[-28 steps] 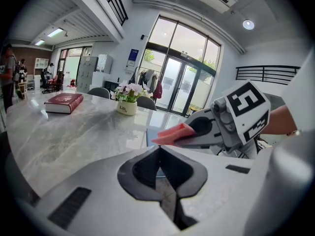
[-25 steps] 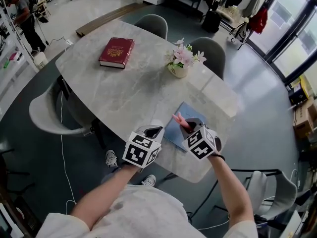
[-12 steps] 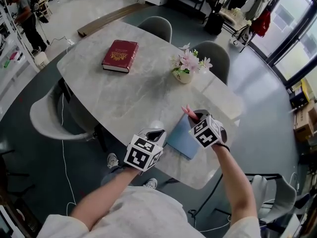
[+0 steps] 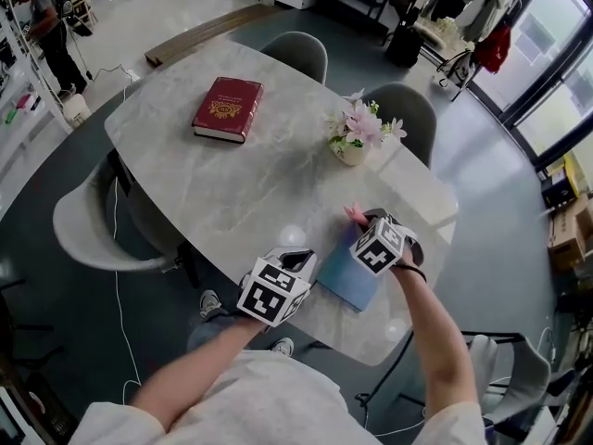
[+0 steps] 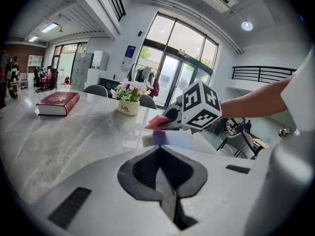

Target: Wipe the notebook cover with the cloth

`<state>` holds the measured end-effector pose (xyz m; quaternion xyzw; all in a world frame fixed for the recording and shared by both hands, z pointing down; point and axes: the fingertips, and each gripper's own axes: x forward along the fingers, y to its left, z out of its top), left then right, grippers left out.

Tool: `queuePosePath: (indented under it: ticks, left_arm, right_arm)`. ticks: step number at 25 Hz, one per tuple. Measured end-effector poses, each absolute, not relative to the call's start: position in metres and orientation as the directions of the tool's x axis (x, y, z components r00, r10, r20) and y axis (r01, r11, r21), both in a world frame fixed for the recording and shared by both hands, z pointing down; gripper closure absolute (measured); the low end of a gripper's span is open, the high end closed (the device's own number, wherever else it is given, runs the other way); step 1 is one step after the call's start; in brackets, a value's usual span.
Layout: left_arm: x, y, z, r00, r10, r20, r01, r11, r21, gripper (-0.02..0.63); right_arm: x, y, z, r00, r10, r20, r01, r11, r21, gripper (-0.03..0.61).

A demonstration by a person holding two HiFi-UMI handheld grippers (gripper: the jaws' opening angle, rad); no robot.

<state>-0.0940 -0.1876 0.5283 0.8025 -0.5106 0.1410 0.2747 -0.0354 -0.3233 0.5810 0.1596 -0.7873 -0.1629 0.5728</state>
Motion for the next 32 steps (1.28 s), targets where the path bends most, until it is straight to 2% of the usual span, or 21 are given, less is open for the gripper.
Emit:
queuePosePath:
  ticks: [9, 32]
  left_arm:
    - [-0.112, -0.197, 0.534, 0.425, -0.742, 0.518, -0.903, -0.308, 0.299, 0.606]
    - [-0.106, -0.185, 0.533, 0.412, -0.748, 0.521, -0.909, -0.295, 0.295, 0.607]
  right_arm:
    - [-0.036, -0.329, 0.611, -0.235, -0.402, 0.885, -0.025, 0.913, 0.408, 0.563]
    - [-0.043, -0.289, 0.618, -0.266, -0.35, 0.898, 0.078, 0.921, 0.382, 0.563]
